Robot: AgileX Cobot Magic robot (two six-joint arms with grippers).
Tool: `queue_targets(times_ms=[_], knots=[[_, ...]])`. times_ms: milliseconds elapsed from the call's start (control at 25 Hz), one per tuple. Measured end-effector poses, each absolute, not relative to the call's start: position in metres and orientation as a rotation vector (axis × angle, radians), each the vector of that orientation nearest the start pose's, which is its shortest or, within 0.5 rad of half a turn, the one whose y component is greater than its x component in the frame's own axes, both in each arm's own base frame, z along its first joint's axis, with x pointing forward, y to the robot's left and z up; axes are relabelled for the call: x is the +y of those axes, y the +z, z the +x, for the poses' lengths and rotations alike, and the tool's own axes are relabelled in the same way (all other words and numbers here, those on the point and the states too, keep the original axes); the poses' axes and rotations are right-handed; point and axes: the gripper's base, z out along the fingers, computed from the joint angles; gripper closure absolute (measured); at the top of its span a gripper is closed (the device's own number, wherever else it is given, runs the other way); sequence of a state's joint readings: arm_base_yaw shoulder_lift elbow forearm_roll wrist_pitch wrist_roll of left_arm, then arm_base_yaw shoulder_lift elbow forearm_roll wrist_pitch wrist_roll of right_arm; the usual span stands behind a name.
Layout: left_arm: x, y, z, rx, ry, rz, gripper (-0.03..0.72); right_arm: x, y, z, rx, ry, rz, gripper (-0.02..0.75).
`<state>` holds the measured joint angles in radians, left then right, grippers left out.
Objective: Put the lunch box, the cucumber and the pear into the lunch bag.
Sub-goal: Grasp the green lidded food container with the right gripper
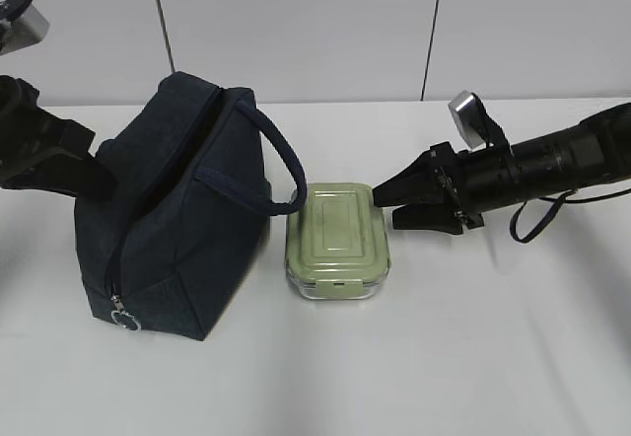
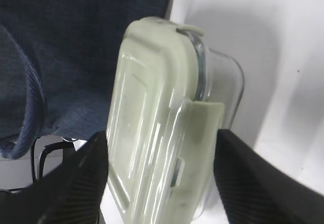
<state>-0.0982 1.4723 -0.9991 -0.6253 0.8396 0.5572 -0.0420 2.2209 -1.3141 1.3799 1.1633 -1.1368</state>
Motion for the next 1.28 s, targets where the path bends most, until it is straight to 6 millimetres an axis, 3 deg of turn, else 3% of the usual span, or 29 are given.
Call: queue_targets(times_ms=[240,360,480,840,1080,1280], knots=[[-0.068,0.26,0.282,2.602,-0.6,0.408,0.686,0.064,0.121,0.408,2.416,1.475,-0.246,0.2],[-0.068,0.26,0.282,2.601,-0.601,0.407,0.686,0.064,0.114,0.408,2.434,1.486,-0.225,0.139],[-0.068,0.26,0.282,2.601,-0.601,0.406,0.686,0.065,0.105,0.407,2.454,1.499,-0.211,0.125],[-0.068,0.26,0.282,2.6,-0.6,0.406,0.686,0.096,0.1,0.402,2.476,1.537,-0.289,0.125],[-0.068,0.26,0.282,2.6,-0.6,0.406,0.686,0.104,0.1,0.4,2.48,1.544,-0.314,0.175],[-0.068,0.26,0.282,2.6,-0.6,0.406,0.686,0.103,0.098,0.401,2.494,1.515,-0.309,0.293]])
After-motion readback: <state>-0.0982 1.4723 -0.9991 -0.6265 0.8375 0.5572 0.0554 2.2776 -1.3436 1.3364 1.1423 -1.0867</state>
